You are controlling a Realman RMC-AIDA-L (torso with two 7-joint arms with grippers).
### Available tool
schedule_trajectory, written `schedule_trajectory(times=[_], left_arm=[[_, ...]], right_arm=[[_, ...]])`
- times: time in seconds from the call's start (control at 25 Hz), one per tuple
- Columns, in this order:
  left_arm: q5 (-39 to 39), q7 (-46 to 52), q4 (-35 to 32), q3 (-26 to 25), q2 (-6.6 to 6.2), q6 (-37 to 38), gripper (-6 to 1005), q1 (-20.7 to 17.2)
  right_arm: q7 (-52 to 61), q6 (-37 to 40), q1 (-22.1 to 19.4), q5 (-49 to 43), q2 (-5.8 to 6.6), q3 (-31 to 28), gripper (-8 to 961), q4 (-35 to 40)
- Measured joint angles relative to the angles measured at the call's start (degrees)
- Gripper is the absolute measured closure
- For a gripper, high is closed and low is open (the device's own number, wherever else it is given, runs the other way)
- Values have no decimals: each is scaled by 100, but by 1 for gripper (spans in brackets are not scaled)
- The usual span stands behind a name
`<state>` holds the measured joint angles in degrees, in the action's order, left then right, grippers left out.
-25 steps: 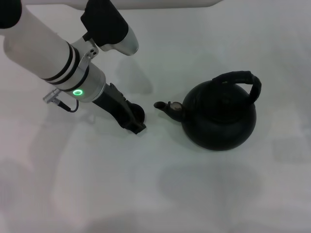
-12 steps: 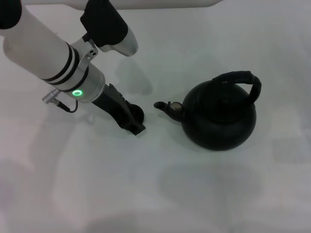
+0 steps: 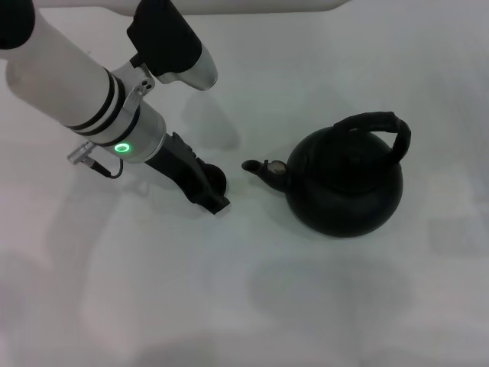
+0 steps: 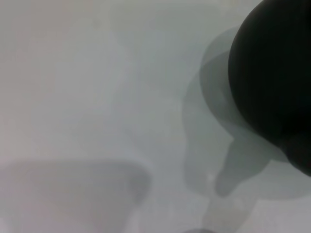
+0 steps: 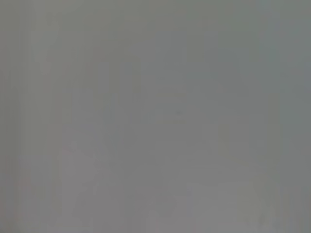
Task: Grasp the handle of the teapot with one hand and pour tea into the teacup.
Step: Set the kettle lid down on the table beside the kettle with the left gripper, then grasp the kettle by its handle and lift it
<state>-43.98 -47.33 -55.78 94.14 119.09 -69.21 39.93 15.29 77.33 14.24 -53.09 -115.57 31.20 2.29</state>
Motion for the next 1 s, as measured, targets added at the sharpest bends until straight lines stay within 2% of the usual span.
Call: schedule_trajectory(times=[0.24,0.48,0.8,0.92,1.0], left_arm=[[-21,-20,-230,-5,0,5,201,-117],[-25,-89,-820,-57,-3,14,201,-482],[-677,-848,-1793,-264,-14,559,201,-1464],[-1500,-1690,-1964,-600,-7,804,200,-1990],[-2314,-2344,-1948,-915,-5,975,200,-2351]], right_arm=[[0,-9,0,0,0,0,93,0],[0,-7,-6,-1,0,0,93,3],[0,8,-28,0,2,0,93,43],[2,25,-35,1,16,57,93,60],[62,24,-39,0,33,219,93,107]])
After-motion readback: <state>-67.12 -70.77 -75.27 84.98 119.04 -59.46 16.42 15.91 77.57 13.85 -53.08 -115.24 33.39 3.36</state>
